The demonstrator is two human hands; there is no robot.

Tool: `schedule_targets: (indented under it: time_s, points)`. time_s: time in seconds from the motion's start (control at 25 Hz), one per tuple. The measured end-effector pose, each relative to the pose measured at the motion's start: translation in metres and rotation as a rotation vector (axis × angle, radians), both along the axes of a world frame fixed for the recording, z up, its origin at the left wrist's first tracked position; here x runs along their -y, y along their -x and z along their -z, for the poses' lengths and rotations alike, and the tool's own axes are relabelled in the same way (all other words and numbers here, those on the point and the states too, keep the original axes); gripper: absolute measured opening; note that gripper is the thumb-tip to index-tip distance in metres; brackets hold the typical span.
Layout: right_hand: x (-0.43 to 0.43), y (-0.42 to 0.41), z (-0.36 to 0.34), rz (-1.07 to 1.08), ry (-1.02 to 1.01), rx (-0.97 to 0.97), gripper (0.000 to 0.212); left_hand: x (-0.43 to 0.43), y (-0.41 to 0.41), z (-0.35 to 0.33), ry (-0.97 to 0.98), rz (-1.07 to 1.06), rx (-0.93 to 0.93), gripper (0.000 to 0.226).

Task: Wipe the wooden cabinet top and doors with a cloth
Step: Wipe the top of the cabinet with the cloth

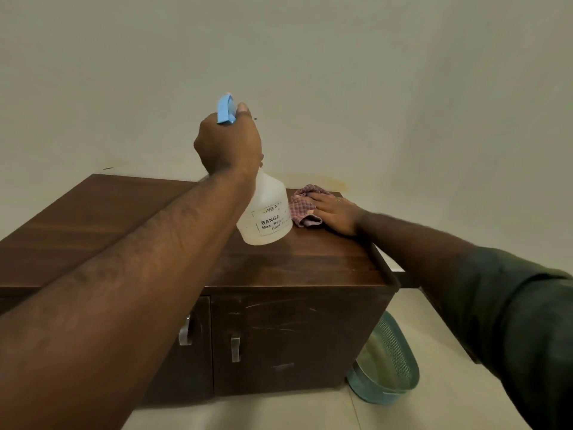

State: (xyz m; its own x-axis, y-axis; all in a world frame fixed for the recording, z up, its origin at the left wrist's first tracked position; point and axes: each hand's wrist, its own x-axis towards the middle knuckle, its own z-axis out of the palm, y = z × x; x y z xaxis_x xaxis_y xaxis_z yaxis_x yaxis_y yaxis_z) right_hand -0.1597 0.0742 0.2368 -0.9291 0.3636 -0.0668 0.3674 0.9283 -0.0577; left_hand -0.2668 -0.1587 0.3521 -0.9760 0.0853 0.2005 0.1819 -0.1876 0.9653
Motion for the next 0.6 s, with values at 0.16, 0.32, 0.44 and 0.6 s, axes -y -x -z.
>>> schedule_targets:
  time_s: [0.16, 0.32, 0.44, 0.6]
  points:
    - [-0.031, 0.023, -0.001, 0.029, -0.076, 0.032, 0.053, -0.01, -0.012, 0.015, 0.051, 0.054, -0.064, 0.03]
    - [-0.04, 0.027, 0.0, 0.016, -0.088, 0.047, 0.054, -0.008, -0.011, 0.024, 0.106, 0.055, -0.099, 0.031]
    - [-0.028, 0.021, -0.002, 0.061, -0.074, 0.058, 0.054, 0.001, -0.013, 0.024, 0.152, 0.028, -0.15, 0.033]
    - [0.003, -0.02, -0.004, -0.006, -0.079, 0.072, 0.052, 0.011, -0.016, 0.015, 0.159, 0.021, -0.201, 0.025]
